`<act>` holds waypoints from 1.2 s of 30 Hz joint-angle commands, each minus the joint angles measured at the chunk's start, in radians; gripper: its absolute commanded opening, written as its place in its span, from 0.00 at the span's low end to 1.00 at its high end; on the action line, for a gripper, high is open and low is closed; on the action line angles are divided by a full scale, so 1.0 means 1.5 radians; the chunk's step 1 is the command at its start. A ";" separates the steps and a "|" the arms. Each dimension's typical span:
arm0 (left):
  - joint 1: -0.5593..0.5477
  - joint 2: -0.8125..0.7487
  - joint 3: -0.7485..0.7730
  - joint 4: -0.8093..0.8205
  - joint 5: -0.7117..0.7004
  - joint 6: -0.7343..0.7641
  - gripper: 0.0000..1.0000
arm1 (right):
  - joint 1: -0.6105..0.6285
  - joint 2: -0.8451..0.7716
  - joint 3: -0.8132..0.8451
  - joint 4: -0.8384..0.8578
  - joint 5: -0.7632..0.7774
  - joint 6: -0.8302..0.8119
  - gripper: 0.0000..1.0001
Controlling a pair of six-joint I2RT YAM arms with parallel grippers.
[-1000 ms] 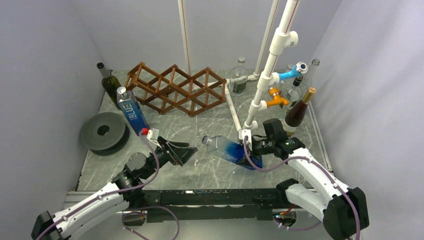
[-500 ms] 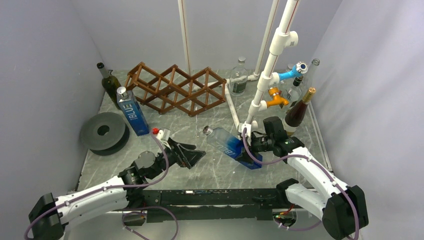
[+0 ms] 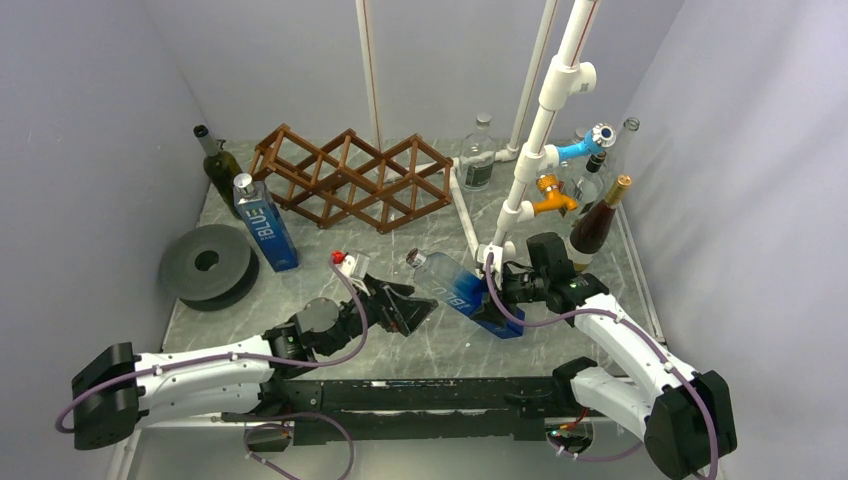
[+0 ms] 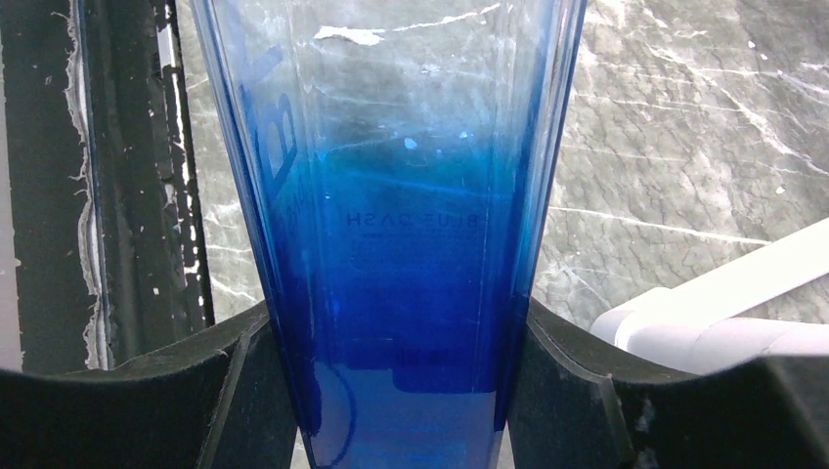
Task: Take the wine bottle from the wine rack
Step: Place the wine bottle at the center of the board.
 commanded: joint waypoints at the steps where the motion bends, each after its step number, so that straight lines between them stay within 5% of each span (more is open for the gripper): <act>1: -0.029 0.032 0.040 0.050 -0.076 0.019 0.99 | -0.004 -0.014 0.026 0.075 -0.043 0.014 0.00; 25: -0.081 0.207 0.130 0.115 -0.231 -0.096 0.99 | -0.005 -0.023 0.026 0.071 -0.050 0.006 0.00; 36: -0.086 0.260 0.251 -0.159 -0.353 -0.296 0.99 | -0.005 -0.027 0.025 0.070 -0.052 0.003 0.00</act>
